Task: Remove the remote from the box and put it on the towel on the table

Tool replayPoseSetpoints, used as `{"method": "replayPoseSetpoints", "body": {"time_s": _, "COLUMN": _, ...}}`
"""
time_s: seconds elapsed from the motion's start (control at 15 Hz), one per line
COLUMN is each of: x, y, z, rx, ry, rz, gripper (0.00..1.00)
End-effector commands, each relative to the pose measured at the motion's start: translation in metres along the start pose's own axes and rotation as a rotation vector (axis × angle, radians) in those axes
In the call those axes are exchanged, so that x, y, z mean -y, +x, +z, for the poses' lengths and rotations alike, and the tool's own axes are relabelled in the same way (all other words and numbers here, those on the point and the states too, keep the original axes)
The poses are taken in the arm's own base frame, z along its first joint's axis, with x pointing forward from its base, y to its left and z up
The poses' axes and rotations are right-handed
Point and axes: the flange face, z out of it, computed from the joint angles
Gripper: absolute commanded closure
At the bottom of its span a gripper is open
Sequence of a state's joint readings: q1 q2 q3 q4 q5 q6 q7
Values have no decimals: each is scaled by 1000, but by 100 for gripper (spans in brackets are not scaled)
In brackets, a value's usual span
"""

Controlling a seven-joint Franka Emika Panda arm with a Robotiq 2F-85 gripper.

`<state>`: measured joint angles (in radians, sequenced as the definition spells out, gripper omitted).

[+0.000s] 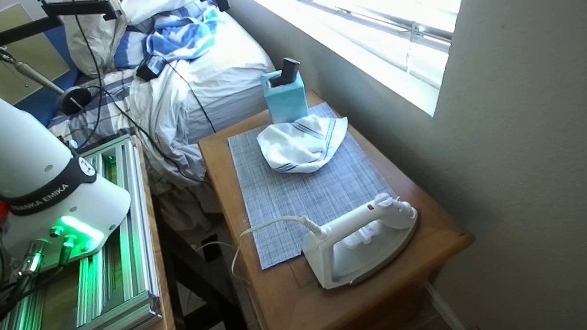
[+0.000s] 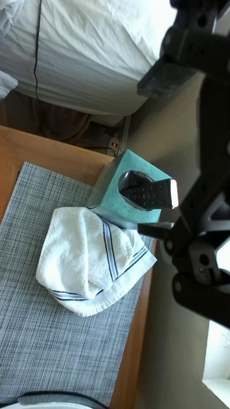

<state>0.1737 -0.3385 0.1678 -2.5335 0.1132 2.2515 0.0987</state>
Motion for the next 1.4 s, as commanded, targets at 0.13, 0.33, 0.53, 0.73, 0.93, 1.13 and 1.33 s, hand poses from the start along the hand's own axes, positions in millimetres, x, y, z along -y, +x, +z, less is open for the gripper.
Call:
{"method": "replayPoseSetpoints", "body": {"time_s": 0.13, "x": -5, "y": 30, "z": 78, "rx": 117, "ry": 26, "rz": -64, "gripper": 0}}
{"method": "replayPoseSetpoints", "body": {"time_s": 0.33, "x": -10, "y": 49, "z": 124, "rx": 187, "ry": 28, "rz": -116, "gripper": 0}}
{"method": "replayPoseSetpoints", "body": {"time_s": 0.53, "x": -8, "y": 39, "z": 126, "rx": 193, "ry": 32, "rz": -97, "gripper": 0}}
{"method": "replayPoseSetpoints", "body": {"time_s": 0.73, "x": -7, "y": 43, "z": 138, "rx": 214, "ry": 37, "rz": -96, "gripper": 0}}
{"method": "replayPoseSetpoints", "body": {"time_s": 0.93, "x": -3, "y": 53, "z": 138, "rx": 170, "ry": 14, "rz": -94, "gripper": 0}}
{"method": "replayPoseSetpoints", "body": {"time_s": 1.13, "x": 0, "y": 69, "z": 146, "rx": 168, "ry": -23, "rz": -158, "gripper": 0}}
{"method": "replayPoseSetpoints", "body": {"time_s": 1.33, "x": 6, "y": 89, "z": 152, "rx": 190, "ry": -27, "rz": -160, "gripper": 0}}
